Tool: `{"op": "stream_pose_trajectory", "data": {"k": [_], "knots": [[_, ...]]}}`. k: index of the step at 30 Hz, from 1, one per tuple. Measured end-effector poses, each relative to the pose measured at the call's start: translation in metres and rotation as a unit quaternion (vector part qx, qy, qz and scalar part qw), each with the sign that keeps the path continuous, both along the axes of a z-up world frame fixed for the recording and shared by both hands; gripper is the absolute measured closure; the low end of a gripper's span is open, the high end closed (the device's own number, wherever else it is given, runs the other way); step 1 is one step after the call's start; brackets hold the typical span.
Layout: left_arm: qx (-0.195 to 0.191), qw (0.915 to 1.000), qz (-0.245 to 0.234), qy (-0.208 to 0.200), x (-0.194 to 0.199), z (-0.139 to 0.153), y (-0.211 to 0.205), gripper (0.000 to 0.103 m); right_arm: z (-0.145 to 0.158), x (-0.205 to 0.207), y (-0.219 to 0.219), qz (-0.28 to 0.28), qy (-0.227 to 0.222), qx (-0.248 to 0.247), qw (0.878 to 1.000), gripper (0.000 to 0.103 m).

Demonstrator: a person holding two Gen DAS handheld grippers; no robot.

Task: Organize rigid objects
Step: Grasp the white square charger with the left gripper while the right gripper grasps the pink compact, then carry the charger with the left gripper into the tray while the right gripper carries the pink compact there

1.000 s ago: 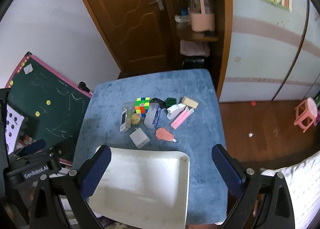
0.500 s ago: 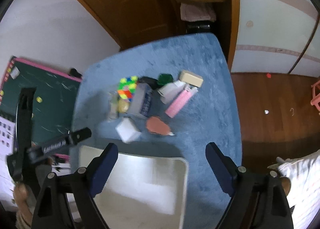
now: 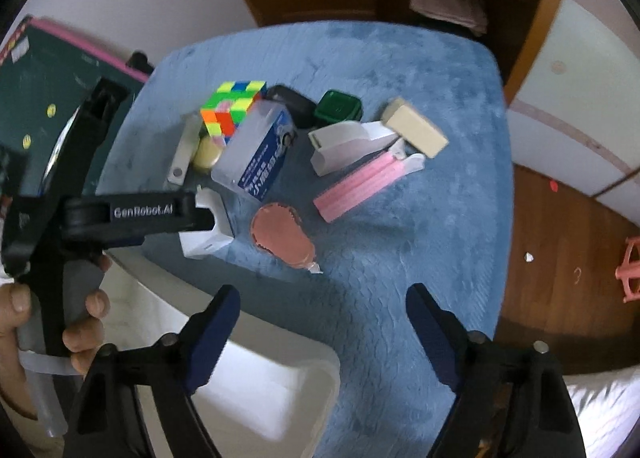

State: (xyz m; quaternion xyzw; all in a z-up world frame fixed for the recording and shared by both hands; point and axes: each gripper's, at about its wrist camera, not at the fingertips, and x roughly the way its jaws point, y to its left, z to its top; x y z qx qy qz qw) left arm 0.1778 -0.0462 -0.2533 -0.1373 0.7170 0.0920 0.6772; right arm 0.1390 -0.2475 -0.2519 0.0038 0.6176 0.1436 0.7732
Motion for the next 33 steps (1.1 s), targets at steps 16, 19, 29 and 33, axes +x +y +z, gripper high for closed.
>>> {"op": "stream_pose_trajectory", "data": {"k": [16, 19, 29, 33], "knots": [[0.026, 0.9996, 0.008, -0.005, 0.003, -0.025, -0.032, 0.037, -0.054, 0.039, 0.042, 0.089, 0.025, -0.037, 0.995, 0.02], [0.019, 0.9997, 0.011, -0.009, 0.004, -0.029, -0.029, 0.038, -0.062, 0.045, 0.049, 0.105, 0.034, -0.043, 0.993, 0.02], [0.007, 0.9998, -0.007, -0.015, 0.011, -0.039, 0.006, 0.04, -0.087, 0.052, 0.071, 0.165, 0.063, -0.091, 0.98, 0.023], [0.007, 0.9998, -0.011, -0.015, 0.011, -0.039, 0.021, 0.04, -0.093, 0.058, 0.07, 0.173, 0.082, -0.111, 0.975, 0.028]]}}
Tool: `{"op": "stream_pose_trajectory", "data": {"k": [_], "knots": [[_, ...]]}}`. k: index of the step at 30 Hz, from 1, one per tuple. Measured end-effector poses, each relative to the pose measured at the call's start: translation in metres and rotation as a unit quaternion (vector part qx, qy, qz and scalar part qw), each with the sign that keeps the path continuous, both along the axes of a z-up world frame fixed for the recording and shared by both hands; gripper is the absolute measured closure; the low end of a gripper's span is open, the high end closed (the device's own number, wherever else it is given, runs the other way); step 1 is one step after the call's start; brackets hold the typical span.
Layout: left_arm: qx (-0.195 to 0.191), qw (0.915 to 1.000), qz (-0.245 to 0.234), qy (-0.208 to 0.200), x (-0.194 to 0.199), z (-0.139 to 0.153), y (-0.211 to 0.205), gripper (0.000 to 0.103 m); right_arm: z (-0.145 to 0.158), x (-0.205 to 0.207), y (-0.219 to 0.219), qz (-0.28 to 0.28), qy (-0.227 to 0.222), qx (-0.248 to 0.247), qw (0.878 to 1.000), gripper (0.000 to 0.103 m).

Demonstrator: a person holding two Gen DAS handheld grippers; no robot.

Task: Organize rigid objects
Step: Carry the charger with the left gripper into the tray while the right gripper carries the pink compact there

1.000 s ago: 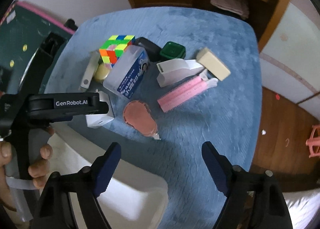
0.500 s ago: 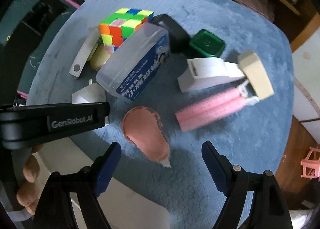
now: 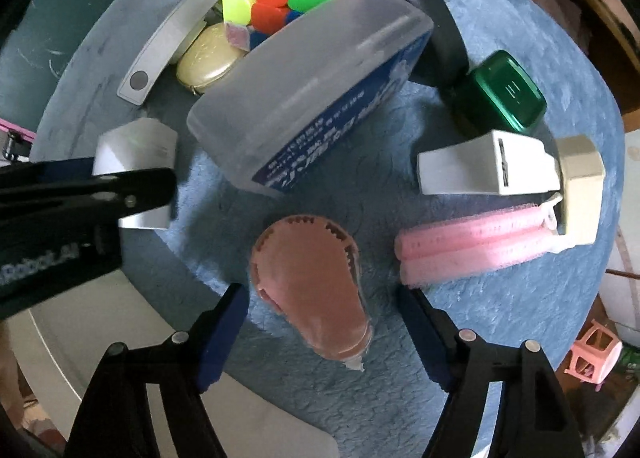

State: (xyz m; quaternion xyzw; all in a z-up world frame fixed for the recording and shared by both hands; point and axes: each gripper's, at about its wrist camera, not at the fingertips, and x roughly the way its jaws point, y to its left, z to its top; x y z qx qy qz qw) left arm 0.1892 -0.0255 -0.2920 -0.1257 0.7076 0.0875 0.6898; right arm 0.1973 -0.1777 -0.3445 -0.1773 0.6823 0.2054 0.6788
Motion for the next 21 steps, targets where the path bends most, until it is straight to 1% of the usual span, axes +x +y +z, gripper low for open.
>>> {"op": "stream_pose_trajectory", "data": {"k": [1, 2, 3, 7, 10, 13, 14, 15, 16, 18, 19, 21], "knots": [[-0.001, 1.0, -0.002, -0.001, 0.0, 0.001, 0.002, 0.04, 0.0, 0.002, -0.001, 0.004, -0.002, -0.011, 1.0, 0.031], [-0.001, 1.0, -0.003, -0.001, 0.0, 0.002, 0.005, 0.04, -0.001, 0.002, 0.002, 0.008, -0.005, -0.02, 1.0, 0.037], [0.0, 1.0, -0.005, -0.003, 0.0, 0.003, 0.006, 0.04, 0.0, 0.004, 0.001, 0.01, -0.006, -0.02, 1.0, 0.048], [-0.002, 0.9998, -0.013, -0.013, -0.003, 0.015, 0.007, 0.041, 0.004, 0.009, -0.001, -0.002, -0.007, -0.008, 1.0, 0.049], [-0.003, 0.9995, -0.022, -0.021, 0.001, 0.027, 0.012, 0.042, 0.014, 0.01, -0.012, -0.017, -0.014, 0.003, 1.0, 0.05], [-0.007, 0.9989, -0.032, -0.033, 0.001, 0.044, 0.014, 0.042, 0.032, 0.007, -0.024, -0.027, -0.021, 0.027, 0.999, 0.051], [-0.009, 0.9987, -0.034, -0.038, 0.0, 0.052, 0.015, 0.042, 0.038, 0.005, -0.027, -0.03, -0.023, 0.034, 0.999, 0.059], [-0.011, 0.9983, -0.037, -0.043, -0.001, 0.06, 0.014, 0.042, 0.047, 0.002, -0.032, -0.035, -0.025, 0.041, 0.998, 0.061], [-0.012, 0.9979, -0.041, -0.049, -0.003, 0.067, 0.015, 0.042, 0.054, 0.003, -0.036, -0.038, -0.027, 0.043, 0.998, 0.061], [-0.013, 0.9965, -0.054, -0.063, -0.008, 0.084, 0.015, 0.042, 0.071, -0.005, -0.044, -0.046, -0.046, 0.049, 0.997, 0.062], [-0.012, 0.9955, -0.062, -0.071, -0.014, 0.088, 0.016, 0.042, 0.076, -0.012, -0.043, -0.049, -0.051, 0.052, 0.996, 0.062], [-0.01, 0.9931, -0.078, -0.087, -0.026, 0.108, 0.016, 0.042, 0.099, -0.022, -0.049, -0.064, -0.06, 0.061, 0.994, 0.062]]}}
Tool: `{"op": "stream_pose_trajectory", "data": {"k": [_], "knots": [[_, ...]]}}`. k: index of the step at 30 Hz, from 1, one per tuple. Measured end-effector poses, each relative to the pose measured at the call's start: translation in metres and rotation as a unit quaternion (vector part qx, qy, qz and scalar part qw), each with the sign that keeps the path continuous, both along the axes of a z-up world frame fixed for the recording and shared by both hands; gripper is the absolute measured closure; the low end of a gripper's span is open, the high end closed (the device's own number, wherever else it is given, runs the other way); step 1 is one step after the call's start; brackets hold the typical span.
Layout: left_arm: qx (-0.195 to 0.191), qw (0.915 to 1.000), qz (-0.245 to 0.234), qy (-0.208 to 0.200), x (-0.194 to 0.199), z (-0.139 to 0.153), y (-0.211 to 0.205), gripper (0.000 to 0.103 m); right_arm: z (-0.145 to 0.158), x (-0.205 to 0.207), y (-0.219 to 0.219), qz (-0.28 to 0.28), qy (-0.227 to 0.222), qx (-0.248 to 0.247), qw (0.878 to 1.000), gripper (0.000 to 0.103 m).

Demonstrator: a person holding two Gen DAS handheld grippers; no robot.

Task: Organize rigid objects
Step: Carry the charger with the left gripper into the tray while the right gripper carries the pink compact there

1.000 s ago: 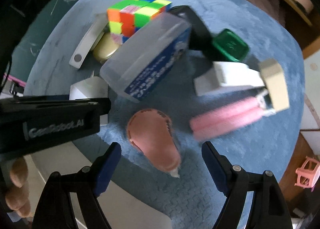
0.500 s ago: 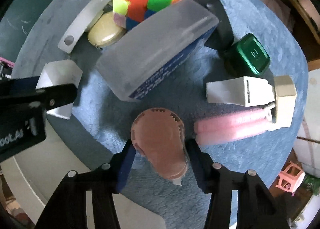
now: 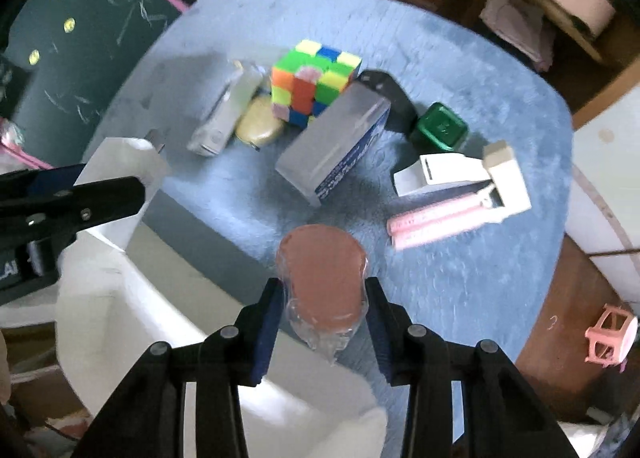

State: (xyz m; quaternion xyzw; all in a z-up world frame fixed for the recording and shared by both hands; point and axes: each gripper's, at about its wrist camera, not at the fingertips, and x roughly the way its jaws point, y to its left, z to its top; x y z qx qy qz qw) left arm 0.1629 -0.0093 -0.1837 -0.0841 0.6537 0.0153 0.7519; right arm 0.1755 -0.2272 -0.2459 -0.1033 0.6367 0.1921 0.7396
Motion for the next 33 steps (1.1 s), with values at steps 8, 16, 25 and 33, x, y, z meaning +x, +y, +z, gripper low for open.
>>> {"op": "stream_pose_trajectory", "data": {"k": [8, 16, 25, 33], "knots": [[-0.007, 0.9957, -0.078, -0.05, -0.049, 0.052, 0.005, 0.043, 0.069, -0.084, 0.055, -0.052, -0.058, 0.055, 0.995, 0.062], [0.001, 0.9843, -0.171, -0.043, -0.115, 0.062, 0.007, 0.043, 0.093, -0.171, 0.086, -0.074, -0.079, 0.068, 0.992, 0.062], [0.041, 0.9686, -0.243, -0.035, -0.146, 0.003, 0.0, 0.043, 0.041, -0.205, 0.087, -0.11, -0.045, 0.04, 0.992, 0.062], [0.042, 0.9664, -0.254, -0.007, -0.145, -0.046, 0.0, 0.043, -0.024, -0.198, 0.077, -0.145, 0.016, 0.018, 0.989, 0.062]]}}
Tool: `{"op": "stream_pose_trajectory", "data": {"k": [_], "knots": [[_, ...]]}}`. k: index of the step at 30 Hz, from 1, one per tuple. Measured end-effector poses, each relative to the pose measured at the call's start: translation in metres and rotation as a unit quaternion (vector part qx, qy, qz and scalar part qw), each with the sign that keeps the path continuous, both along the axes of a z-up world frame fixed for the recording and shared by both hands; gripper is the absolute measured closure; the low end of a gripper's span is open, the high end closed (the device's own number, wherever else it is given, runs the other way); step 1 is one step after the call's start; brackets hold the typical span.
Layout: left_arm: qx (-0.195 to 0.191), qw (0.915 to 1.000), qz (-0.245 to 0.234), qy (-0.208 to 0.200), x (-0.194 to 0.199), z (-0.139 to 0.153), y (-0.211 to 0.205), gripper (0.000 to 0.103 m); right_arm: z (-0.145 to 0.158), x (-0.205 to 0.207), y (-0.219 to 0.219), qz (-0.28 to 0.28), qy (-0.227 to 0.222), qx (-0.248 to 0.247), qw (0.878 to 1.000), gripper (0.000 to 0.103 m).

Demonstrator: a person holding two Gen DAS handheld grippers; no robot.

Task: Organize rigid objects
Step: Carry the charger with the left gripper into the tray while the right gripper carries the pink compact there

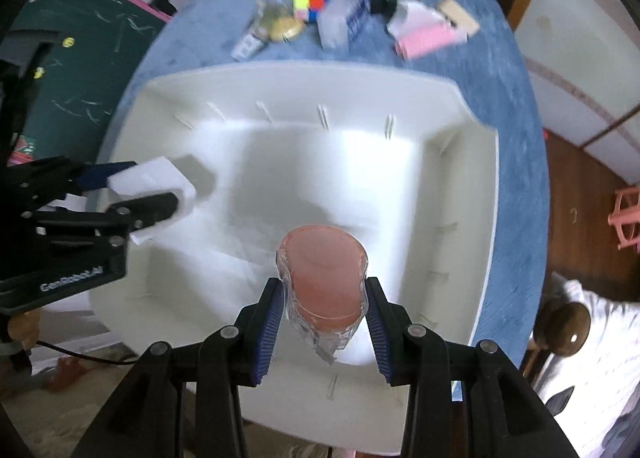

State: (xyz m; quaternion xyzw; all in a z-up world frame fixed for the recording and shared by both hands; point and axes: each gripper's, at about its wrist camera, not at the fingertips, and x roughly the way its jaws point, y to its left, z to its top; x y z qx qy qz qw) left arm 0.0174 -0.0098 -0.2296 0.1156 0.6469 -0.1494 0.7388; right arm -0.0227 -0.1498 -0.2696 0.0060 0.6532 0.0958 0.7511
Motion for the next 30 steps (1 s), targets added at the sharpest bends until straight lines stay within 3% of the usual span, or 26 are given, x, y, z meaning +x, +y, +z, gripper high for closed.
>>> {"op": "stream_pose_trajectory", "data": {"k": [5, 8, 10, 11, 14, 21, 30], "knots": [[0.013, 0.9995, 0.013, 0.025, 0.006, -0.022, 0.003, 0.045, -0.018, 0.003, -0.002, -0.009, 0.026, -0.004, 1.0, 0.061], [0.012, 0.9998, 0.015, 0.011, 0.008, -0.02, 0.004, 0.046, -0.025, 0.005, -0.001, -0.005, 0.04, -0.011, 0.999, 0.061], [0.004, 0.9999, 0.011, 0.008, 0.008, -0.017, 0.002, 0.044, -0.027, 0.007, -0.001, -0.007, 0.048, -0.008, 0.999, 0.055], [-0.001, 0.9999, 0.01, 0.011, 0.008, -0.016, 0.002, 0.041, -0.027, 0.008, -0.001, -0.007, 0.049, -0.007, 0.999, 0.046], [-0.013, 0.9996, 0.008, 0.023, 0.006, -0.016, 0.001, 0.027, -0.019, 0.007, 0.003, -0.001, 0.034, -0.01, 0.999, 0.041], [-0.033, 0.9993, 0.01, 0.018, 0.003, -0.007, 0.002, 0.027, 0.009, 0.002, 0.007, 0.022, -0.004, -0.025, 0.999, 0.037], [-0.042, 0.9991, 0.009, 0.008, 0.003, 0.015, 0.0, 0.022, 0.039, -0.003, 0.004, 0.028, -0.041, -0.007, 0.999, 0.037]]}}
